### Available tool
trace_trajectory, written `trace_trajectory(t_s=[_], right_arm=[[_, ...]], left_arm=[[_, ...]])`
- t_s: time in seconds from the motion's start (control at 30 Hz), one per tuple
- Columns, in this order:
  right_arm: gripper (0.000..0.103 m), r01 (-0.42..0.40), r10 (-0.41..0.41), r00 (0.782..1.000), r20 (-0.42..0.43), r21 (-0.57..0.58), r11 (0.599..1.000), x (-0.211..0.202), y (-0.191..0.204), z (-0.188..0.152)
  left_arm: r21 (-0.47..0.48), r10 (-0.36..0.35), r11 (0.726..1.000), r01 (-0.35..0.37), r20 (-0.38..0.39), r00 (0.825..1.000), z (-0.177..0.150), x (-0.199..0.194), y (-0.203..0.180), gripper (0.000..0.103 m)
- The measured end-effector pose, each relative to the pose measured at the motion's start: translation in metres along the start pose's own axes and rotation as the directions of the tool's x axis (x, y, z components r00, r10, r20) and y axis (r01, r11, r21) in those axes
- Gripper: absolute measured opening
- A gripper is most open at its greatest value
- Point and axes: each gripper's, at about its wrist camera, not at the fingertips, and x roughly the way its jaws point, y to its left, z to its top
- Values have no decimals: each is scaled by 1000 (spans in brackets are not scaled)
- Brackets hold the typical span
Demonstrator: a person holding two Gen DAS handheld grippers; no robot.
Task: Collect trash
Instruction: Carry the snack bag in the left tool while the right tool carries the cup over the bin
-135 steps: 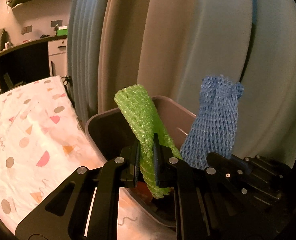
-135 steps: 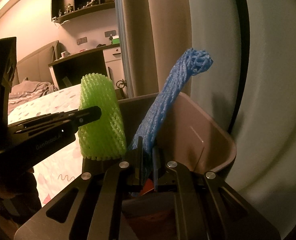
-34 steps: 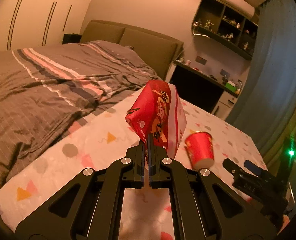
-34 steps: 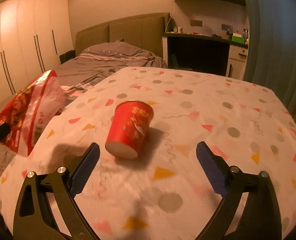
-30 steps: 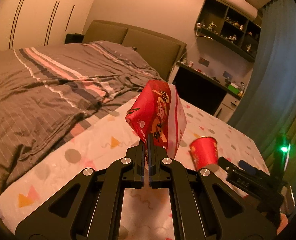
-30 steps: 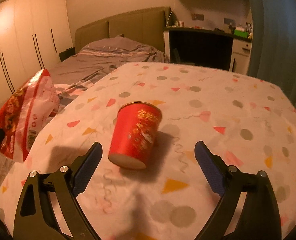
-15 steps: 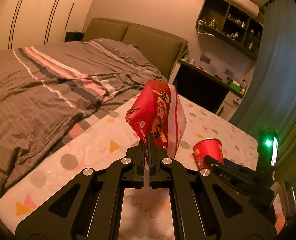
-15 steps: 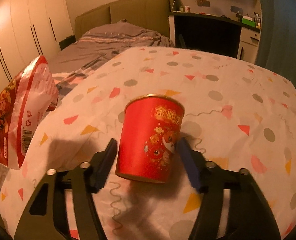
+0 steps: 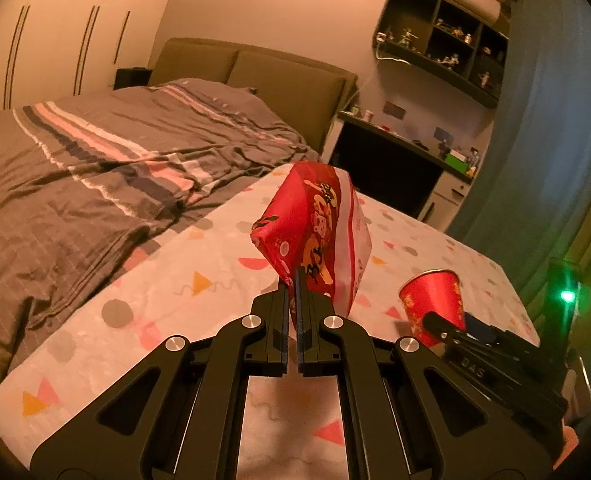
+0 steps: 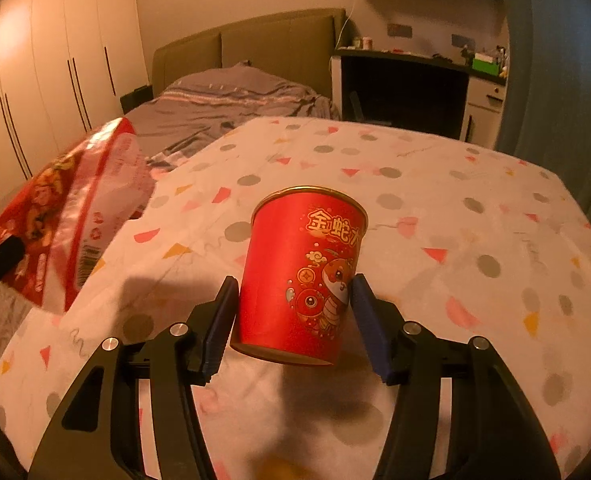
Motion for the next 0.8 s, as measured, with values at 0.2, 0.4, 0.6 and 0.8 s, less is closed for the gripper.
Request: trace_trajectory(t_s=[0.2, 0.4, 0.6, 0.8], right_arm=[[56, 12, -13, 999, 53, 19, 1000, -42, -19, -12], [56, 22, -27, 994, 103, 48, 999, -80, -39, -22], [56, 51, -59, 988, 140, 58, 997, -110, -58, -33], [56, 81, -95, 982, 166, 92, 992, -136, -84, -45]], left_arm=[[36, -46, 998, 46, -4, 999, -8, -8, -30, 2], [84, -95, 992, 96, -17, 995, -18, -16, -65, 2], [135, -143, 980, 145, -26, 989, -29, -24, -101, 2], [187, -188, 963, 193, -46, 981, -44, -30, -141, 2]])
